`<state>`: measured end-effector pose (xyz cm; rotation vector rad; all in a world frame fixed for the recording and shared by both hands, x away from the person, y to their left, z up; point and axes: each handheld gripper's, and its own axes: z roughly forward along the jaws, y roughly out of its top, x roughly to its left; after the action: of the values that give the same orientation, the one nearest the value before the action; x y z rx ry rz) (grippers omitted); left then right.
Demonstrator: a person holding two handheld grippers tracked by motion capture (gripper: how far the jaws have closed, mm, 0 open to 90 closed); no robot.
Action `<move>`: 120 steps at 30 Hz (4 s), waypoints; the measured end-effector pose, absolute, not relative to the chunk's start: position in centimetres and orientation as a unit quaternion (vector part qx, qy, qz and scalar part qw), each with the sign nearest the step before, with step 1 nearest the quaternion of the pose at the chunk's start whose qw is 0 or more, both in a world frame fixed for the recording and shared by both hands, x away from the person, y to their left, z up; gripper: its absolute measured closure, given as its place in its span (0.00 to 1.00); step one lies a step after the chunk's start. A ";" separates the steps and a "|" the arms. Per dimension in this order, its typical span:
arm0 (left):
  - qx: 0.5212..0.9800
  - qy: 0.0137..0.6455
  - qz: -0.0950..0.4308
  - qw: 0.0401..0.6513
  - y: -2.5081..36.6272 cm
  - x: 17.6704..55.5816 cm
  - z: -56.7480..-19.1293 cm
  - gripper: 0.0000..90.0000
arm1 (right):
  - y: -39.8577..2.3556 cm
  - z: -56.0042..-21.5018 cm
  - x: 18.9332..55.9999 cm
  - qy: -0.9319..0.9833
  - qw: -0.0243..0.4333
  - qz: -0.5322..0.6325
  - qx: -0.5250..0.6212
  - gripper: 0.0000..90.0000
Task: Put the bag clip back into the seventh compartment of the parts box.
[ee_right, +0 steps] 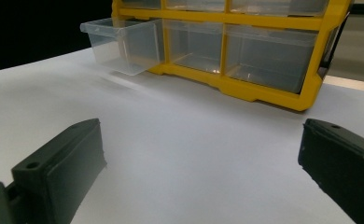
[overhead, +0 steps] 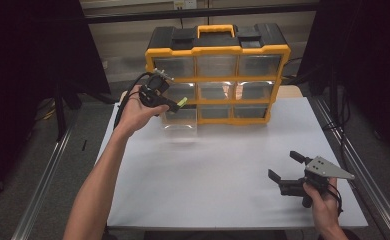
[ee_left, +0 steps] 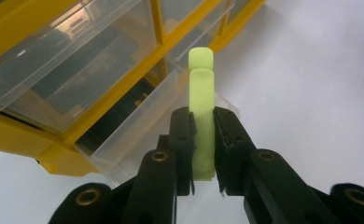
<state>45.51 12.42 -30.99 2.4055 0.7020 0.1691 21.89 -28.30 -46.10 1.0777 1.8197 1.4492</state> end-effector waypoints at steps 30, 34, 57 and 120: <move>0.931 0.267 0.045 0.245 11.6 48.3 -35.2 0.87 | -28.2 -46.2 21.9 0.681 0.283 0.541 0.405 0.00; 0.927 0.278 0.043 0.249 11.7 48.4 -35.5 0.87 | -28.2 -46.2 21.9 0.681 0.283 0.541 0.404 0.00; 0.921 0.286 0.042 0.261 11.6 48.6 -36.7 0.87 | -28.2 -46.2 21.9 0.682 0.283 0.541 0.403 0.00; 0.783 0.332 0.212 0.481 14.3 41.9 -37.2 0.04 | -28.3 -46.3 22.1 0.676 0.282 0.541 0.414 0.00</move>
<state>41.86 14.31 -37.25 1.9109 0.8108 0.5161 22.06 -28.31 -46.26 1.1084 1.8117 1.4485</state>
